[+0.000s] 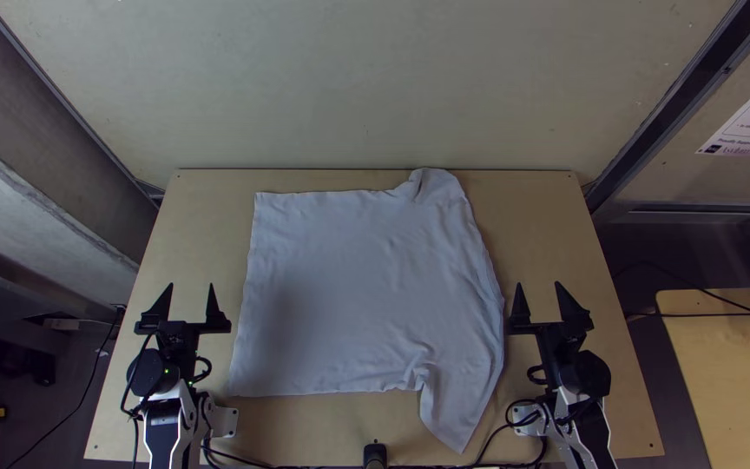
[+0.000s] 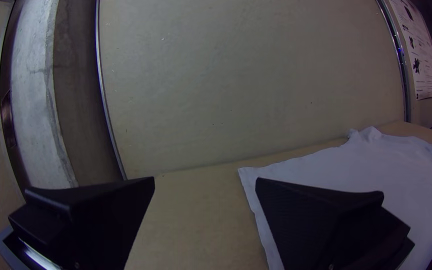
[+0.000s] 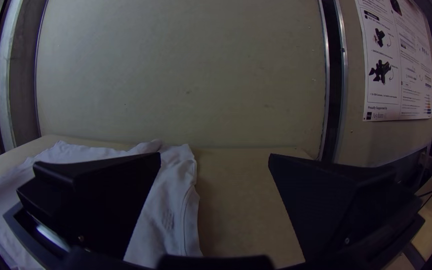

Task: Fold the t-shirt

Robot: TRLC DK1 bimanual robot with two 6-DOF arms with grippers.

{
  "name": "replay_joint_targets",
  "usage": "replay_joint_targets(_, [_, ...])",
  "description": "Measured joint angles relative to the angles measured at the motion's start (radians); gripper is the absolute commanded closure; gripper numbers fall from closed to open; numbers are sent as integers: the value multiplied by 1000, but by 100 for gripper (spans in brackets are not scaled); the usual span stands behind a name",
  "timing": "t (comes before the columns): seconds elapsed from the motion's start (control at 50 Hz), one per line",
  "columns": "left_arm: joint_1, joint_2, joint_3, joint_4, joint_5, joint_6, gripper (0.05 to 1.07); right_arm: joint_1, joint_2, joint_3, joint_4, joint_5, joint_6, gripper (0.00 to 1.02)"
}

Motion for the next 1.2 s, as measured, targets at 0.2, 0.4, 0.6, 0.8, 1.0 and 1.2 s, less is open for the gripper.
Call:
replay_joint_targets(0.2, [-5, 0, 0, 0, 0, -1, 10, 0, 0, 0, 0, 0, 0, 3])
replay_joint_targets(0.4, [-4, 0, 0, 0, 0, -53, 10, 0, 0, 0, 0, 0, 0, 3])
replay_joint_targets(0.6, [-3, 0, 1, 2, -27, -60, 10, 16, 0, 2, 38, 1, -2, 3])
replay_joint_targets(0.8, [3, 0, 12, 79, -37, -60, 10, 16, 2, 46, 217, 1, -114, 3])
replay_joint_targets(1.0, [-11, 55, 129, 171, -37, -60, 10, 16, 85, 158, 294, 1, -197, 3])
replay_joint_targets(1.2, [-15, 293, 386, 206, -38, -64, 10, 5, 356, 424, 308, 1, -211, 3])
